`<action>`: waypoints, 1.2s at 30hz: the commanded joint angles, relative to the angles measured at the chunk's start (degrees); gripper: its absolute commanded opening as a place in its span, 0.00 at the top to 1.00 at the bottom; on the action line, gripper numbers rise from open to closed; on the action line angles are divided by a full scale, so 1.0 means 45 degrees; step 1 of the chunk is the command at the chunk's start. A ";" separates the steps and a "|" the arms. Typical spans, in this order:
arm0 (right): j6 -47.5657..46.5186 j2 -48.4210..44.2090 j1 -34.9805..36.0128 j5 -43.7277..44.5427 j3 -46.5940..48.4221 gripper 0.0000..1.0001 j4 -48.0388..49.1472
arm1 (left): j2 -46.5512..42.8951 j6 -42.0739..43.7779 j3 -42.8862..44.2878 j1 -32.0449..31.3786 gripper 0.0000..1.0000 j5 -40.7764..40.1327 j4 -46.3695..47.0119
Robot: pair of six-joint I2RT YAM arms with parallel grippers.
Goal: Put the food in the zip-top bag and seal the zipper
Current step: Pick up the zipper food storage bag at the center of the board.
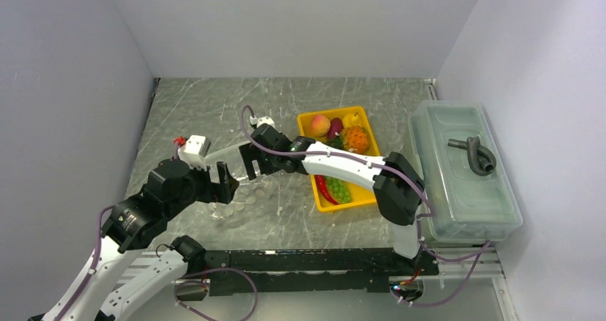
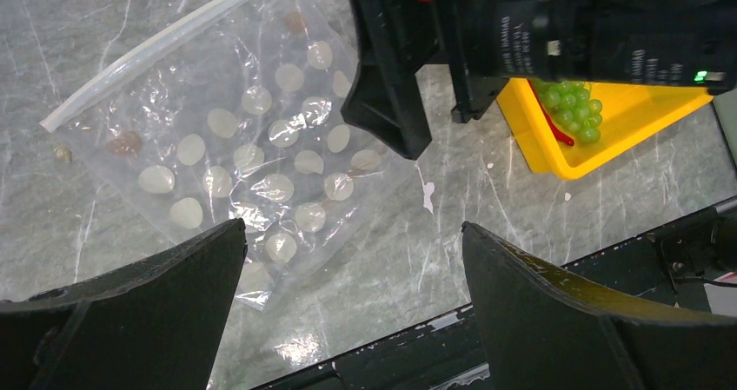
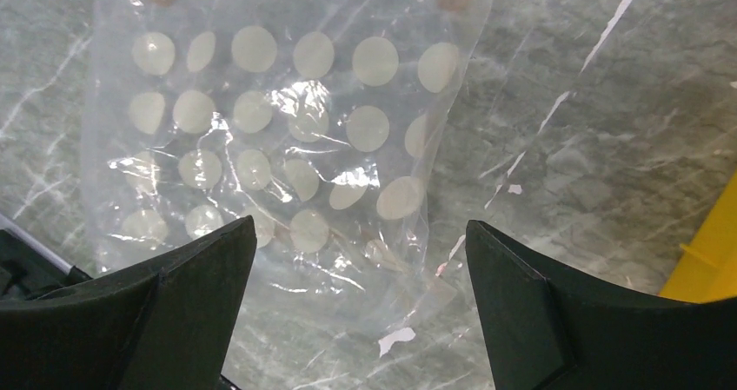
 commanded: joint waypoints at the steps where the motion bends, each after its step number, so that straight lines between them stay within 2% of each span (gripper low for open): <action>1: -0.0176 0.0432 0.0067 -0.0313 0.0799 0.05 0.0324 | -0.0096 -0.0201 0.0207 0.0047 0.00 -0.0223 0.0161; 13: -0.0008 0.1490 0.0057 -0.0810 0.0719 0.06 0.0598 | -0.0129 -0.0152 0.0199 0.0084 0.00 -0.0190 0.0161; 18: 0.0077 0.1671 0.0074 -0.0960 0.0443 0.13 0.0789 | -0.0158 -0.0152 0.0197 0.0107 0.00 -0.0198 0.0171; 23: 0.0060 0.1596 0.0076 -0.0931 0.0239 0.29 0.0871 | -0.0139 -0.0137 0.0196 0.0127 0.00 -0.0182 0.0181; 31: -0.0029 0.1528 0.0076 -0.0896 0.0195 0.63 0.0832 | -0.0149 -0.0133 0.0196 0.0172 0.00 -0.0161 0.0181; 33: -0.0118 0.1481 0.0093 -0.0853 0.0160 0.73 0.0813 | -0.0148 -0.0133 0.0188 0.0168 0.00 -0.0151 0.0183; 34: -0.0177 0.1444 0.0095 -0.0816 0.0114 0.82 0.0822 | -0.0143 -0.0133 0.0196 0.0176 0.00 -0.0161 0.0181; 35: -0.0226 0.1381 0.0096 -0.0741 0.0056 0.98 0.0831 | -0.0143 -0.0133 0.0197 0.0182 0.00 -0.0167 0.0181; 36: -0.0286 0.1286 0.0096 -0.0673 -0.0007 1.00 0.0832 | -0.0157 -0.0133 0.0197 0.0171 0.00 -0.0173 0.0181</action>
